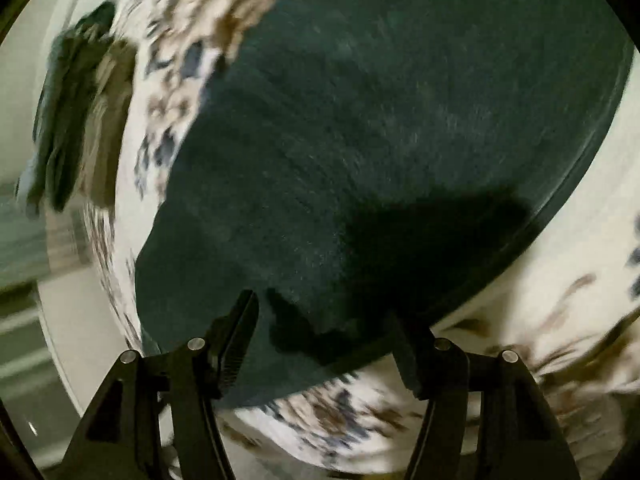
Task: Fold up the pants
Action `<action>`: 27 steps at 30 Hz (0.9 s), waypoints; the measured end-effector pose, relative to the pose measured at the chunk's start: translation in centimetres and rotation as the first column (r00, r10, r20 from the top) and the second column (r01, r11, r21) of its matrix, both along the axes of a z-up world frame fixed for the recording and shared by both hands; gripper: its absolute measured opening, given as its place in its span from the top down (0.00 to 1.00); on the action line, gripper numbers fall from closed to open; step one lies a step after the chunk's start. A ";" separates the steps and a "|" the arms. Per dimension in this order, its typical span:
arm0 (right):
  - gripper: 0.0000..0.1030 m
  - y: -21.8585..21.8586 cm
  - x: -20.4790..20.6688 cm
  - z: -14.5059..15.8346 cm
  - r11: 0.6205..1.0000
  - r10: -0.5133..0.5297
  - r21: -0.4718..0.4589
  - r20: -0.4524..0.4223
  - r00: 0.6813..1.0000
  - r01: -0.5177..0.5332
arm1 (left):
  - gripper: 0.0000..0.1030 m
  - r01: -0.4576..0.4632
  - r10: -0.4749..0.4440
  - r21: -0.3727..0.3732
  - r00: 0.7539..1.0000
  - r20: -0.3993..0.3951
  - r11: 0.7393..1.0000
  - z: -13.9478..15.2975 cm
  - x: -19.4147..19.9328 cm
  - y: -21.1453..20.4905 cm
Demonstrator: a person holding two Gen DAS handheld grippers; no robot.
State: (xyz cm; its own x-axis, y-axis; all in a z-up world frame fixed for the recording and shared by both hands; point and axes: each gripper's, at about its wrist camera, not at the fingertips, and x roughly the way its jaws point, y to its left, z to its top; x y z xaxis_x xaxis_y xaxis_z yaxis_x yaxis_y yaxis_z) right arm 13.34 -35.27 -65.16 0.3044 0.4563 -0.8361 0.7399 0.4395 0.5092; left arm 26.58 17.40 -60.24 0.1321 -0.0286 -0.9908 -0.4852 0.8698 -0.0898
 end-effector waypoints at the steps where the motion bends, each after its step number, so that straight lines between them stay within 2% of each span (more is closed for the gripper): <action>1: 0.36 0.2 0.2 -0.4 1.000 -0.016 -0.013 -0.010 1.000 0.016 | 0.13 -0.015 0.015 -0.013 1.000 0.000 1.000 -0.5 0.3 0.7; 3: 0.37 0.3 -0.1 -0.6 0.998 -0.063 -0.030 -0.006 0.998 0.063 | 0.13 -0.037 0.037 -0.068 0.999 0.002 0.997 -1.9 1.2 2.4; 4: 0.41 0.5 -0.1 -0.6 0.996 -0.082 -0.040 -0.005 0.997 0.082 | 0.16 -0.037 0.037 -0.086 0.999 0.004 0.996 -2.4 1.5 2.6; 5: 0.48 0.9 0.4 -0.7 0.994 -0.095 -0.057 -0.004 0.996 0.094 | 0.29 -0.037 0.039 -0.111 0.999 0.019 0.993 -2.7 1.6 2.8; 6: 0.63 1.2 0.2 -0.3 0.991 -0.108 -0.083 0.007 0.994 0.108 | 0.39 -0.032 0.038 -0.139 0.999 0.039 0.990 -2.8 1.6 2.9; 7: 0.77 1.2 0.4 -0.2 0.989 -0.109 -0.098 0.012 0.994 0.110 | 0.65 -0.022 0.034 -0.176 0.997 0.066 0.984 -3.1 1.9 3.2; 8: 0.83 1.1 0.6 0.1 0.987 -0.108 -0.118 0.018 0.994 0.109 | 0.74 -0.014 0.030 -0.186 0.996 0.083 0.982 -2.8 1.8 3.0; 10: 0.90 1.4 0.2 1.2 0.983 -0.099 -0.154 0.029 0.995 0.102 | 0.90 0.004 0.016 -0.140 0.990 0.139 0.990 -1.6 0.9 2.8; 14: 0.94 1.6 -0.2 3.8 0.979 -0.068 -0.190 0.060 0.996 0.078 | 0.91 0.013 0.015 -0.153 0.984 0.178 0.988 1.2 -3.0 3.7; 18: 0.94 1.2 -1.2 6.0 0.974 -0.016 -0.226 0.066 0.998 0.030 | 0.91 0.018 0.007 -0.145 0.986 0.165 0.989 2.4 -5.8 4.5; 22: 0.94 0.8 -2.6 6.0 0.974 0.017 -0.228 0.032 0.999 -0.010 | 0.91 -0.012 0.026 -0.145 0.995 0.099 0.989 -0.7 -4.6 2.8; 27: 0.93 1.0 -2.6 2.7 0.974 0.041 -0.220 -0.046 0.998 -0.050 | 0.86 0.020 -0.016 -0.109 0.999 0.038 0.994 -3.5 -4.2 2.2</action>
State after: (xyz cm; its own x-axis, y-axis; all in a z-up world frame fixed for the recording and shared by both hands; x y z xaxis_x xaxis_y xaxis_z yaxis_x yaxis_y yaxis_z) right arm 10.75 -34.29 -62.49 0.2510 0.2710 -0.9293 0.7348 0.5715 0.3652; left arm 22.41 19.56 -63.70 0.1676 -0.1392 -0.9760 -0.4641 0.8623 -0.2027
